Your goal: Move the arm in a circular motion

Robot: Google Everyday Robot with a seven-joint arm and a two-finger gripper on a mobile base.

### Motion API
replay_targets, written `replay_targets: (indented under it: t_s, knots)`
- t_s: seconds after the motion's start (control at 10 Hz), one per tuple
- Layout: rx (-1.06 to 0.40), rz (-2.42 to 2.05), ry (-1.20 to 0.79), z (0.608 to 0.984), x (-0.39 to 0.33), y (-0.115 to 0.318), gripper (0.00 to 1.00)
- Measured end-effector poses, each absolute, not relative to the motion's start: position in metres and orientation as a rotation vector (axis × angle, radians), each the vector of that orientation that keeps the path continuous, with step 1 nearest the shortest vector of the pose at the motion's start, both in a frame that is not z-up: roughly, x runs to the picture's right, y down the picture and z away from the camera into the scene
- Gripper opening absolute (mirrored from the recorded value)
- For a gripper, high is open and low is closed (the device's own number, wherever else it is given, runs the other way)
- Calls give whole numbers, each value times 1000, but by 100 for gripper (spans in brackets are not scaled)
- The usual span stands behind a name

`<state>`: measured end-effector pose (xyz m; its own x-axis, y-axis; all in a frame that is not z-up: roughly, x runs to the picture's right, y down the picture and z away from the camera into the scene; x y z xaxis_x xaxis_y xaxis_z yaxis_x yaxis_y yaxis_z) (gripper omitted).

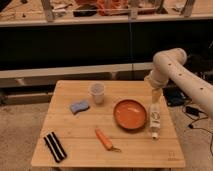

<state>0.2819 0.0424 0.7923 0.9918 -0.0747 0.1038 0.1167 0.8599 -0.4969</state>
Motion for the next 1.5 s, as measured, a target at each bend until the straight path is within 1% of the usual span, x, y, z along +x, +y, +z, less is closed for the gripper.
replay_targets:
  t_s: [0.3, 0.5, 0.7, 1.0, 1.3, 1.5]
  knots:
    - [-553, -34, -56, 748, 307, 98, 80]
    - [-577, -27, -39, 713, 296, 138, 80]
    - [-591, -56, -42, 698, 271, 153, 80]
    - [-602, -139, -70, 692, 199, 155, 80]
    - [-609, -248, -118, 699, 120, 141, 80]
    - [-616, -323, -151, 711, 68, 120, 80]
